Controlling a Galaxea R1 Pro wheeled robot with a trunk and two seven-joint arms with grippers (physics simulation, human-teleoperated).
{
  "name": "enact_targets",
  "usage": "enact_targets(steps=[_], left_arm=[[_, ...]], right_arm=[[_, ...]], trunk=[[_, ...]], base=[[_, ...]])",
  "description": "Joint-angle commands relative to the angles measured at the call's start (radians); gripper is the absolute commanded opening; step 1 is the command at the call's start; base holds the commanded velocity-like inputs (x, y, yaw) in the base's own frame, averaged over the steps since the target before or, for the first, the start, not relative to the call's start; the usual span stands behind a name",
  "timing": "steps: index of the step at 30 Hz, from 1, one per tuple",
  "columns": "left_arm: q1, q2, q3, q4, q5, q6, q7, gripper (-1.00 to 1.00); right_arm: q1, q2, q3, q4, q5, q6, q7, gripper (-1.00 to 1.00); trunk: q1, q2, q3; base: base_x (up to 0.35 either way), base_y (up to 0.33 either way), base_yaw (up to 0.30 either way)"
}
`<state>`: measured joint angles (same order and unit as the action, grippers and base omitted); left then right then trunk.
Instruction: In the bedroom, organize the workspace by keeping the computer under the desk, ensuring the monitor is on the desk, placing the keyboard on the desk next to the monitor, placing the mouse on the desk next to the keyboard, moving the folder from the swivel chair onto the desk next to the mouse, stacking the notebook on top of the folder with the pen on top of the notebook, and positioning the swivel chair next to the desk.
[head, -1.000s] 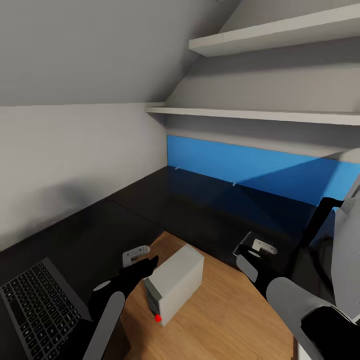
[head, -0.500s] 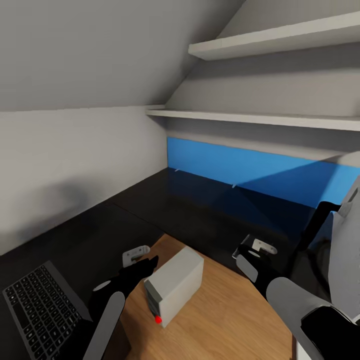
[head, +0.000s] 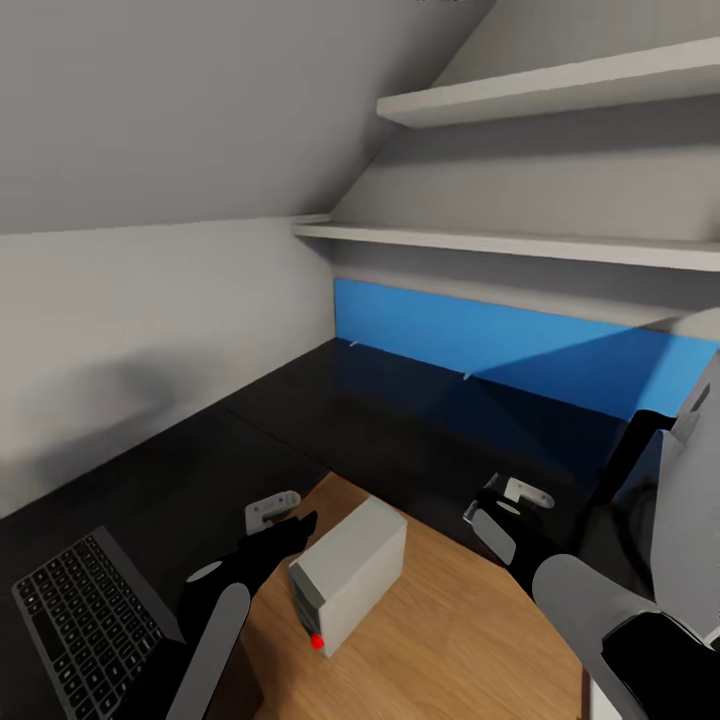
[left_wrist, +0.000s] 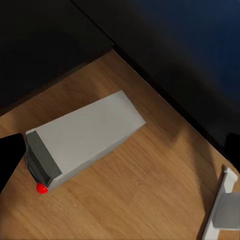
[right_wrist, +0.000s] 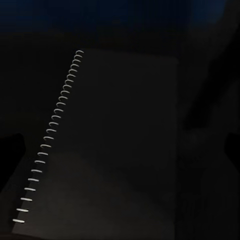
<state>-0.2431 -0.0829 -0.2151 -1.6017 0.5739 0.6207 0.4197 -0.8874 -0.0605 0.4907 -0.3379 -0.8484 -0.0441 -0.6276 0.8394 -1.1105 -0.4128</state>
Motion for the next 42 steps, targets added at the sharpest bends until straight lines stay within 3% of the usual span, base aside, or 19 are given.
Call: enact_targets(steps=[1,11,34,42], left_arm=[[-0.001,0.000,-0.001,-0.001,0.011,0.002,0.010,1.00],[-0.001,0.000,-0.018,-0.001,0.009,0.002,0.010,1.00],[-0.001,0.000,-0.020,-0.001,0.009,0.001,0.010,1.00],[-0.001,0.001,-0.020,-0.001,0.009,0.001,0.010,1.00]], right_arm=[[-0.001,-0.001,0.008,-0.001,-0.011,-0.005,-0.004,1.00],[-0.001,-0.001,0.008,-0.001,-0.009,-0.005,-0.004,1.00],[-0.001,-0.001,0.005,-0.019,-0.009,-0.006,-0.004,1.00],[-0.001,-0.001,0.004,-0.019,-0.008,-0.014,-0.004,1.00]], trunk=[[-0.004,0.007,0.002],[-0.042,0.077,0.033],[-0.042,0.077,0.033],[-0.042,0.077,0.033]], base=[[0.000,0.000,0.000],[0.000,0.000,0.000],[0.002,0.000,0.000],[0.209,-0.060,0.000]])
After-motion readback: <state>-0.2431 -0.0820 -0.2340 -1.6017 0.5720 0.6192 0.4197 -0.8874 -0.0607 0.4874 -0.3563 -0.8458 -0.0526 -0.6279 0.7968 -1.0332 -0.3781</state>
